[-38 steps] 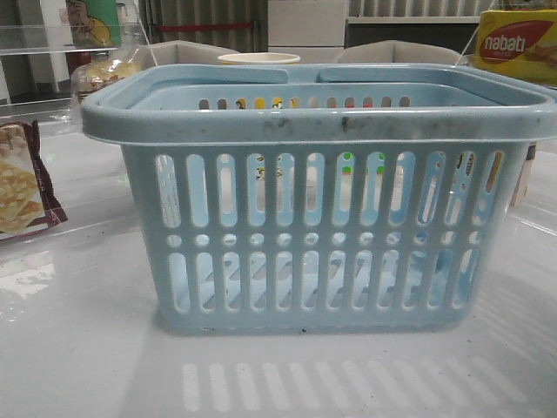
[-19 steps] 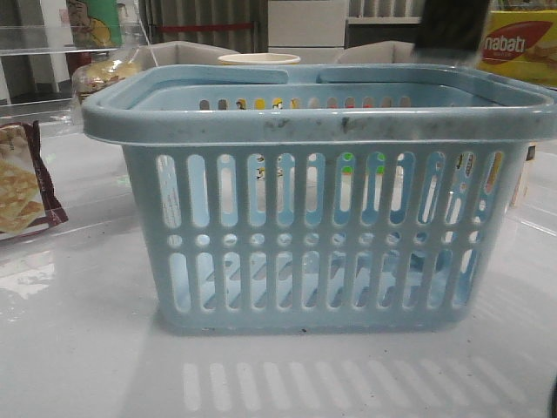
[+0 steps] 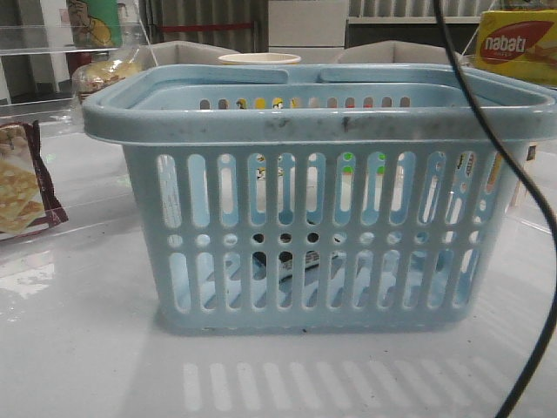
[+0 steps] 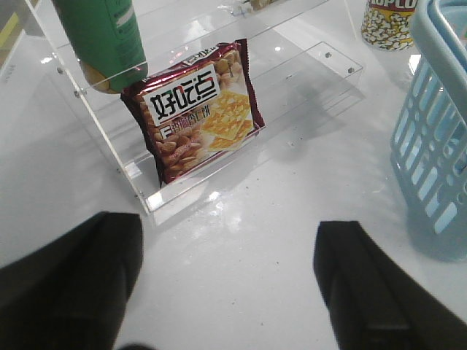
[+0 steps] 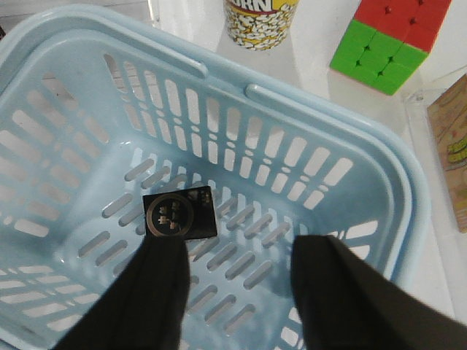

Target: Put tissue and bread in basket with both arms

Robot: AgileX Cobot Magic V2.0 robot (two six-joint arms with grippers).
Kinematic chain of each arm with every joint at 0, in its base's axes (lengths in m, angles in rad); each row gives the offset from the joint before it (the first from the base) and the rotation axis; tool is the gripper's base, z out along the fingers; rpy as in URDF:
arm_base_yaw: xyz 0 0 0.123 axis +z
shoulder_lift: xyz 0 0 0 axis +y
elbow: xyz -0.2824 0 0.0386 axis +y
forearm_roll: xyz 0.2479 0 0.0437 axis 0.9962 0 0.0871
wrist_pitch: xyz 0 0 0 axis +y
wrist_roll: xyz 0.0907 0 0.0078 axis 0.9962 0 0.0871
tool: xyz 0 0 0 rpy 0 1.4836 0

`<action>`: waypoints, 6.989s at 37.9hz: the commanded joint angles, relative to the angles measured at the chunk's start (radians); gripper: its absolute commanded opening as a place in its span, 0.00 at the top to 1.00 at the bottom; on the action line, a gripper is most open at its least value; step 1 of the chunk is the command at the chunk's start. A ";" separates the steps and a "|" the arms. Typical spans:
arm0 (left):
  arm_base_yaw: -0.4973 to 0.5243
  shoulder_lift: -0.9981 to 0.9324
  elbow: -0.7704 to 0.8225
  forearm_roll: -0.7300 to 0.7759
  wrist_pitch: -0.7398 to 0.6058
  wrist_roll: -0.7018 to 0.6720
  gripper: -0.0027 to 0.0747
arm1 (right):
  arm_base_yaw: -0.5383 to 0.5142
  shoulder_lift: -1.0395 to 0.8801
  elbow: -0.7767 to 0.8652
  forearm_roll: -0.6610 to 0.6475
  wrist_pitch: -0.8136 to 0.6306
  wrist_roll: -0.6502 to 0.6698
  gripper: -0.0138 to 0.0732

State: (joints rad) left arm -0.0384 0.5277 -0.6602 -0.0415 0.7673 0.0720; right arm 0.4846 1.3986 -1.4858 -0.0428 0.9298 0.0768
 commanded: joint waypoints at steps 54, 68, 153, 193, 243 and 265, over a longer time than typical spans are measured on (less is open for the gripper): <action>-0.060 1.055 -0.727 -0.231 -0.231 0.193 0.09 | 0.012 -0.606 0.513 -0.014 -0.105 -0.054 0.28; -0.075 1.370 -1.036 -0.230 -0.320 0.195 0.09 | 0.012 -0.606 0.513 -0.014 -0.105 -0.054 0.28; -0.535 -0.111 -0.047 -0.119 0.004 0.113 0.84 | 0.012 -0.579 0.513 -0.023 -0.048 -0.054 0.79; -0.220 -0.340 0.396 0.196 -0.551 -0.072 0.84 | 0.012 -0.570 0.513 -0.023 -0.048 -0.054 0.79; -0.013 -0.551 0.667 0.042 -0.758 -0.072 0.84 | -0.102 -0.682 0.617 -0.063 -0.152 -0.094 0.79; -0.013 -0.551 0.667 0.042 -0.758 -0.072 0.84 | -0.493 -1.392 1.412 -0.034 -0.873 -0.092 0.79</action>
State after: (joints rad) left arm -0.0462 -0.0062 0.0078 0.0105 0.0963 0.0000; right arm 0.0029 0.0418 -0.1232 -0.0811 0.2340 -0.0054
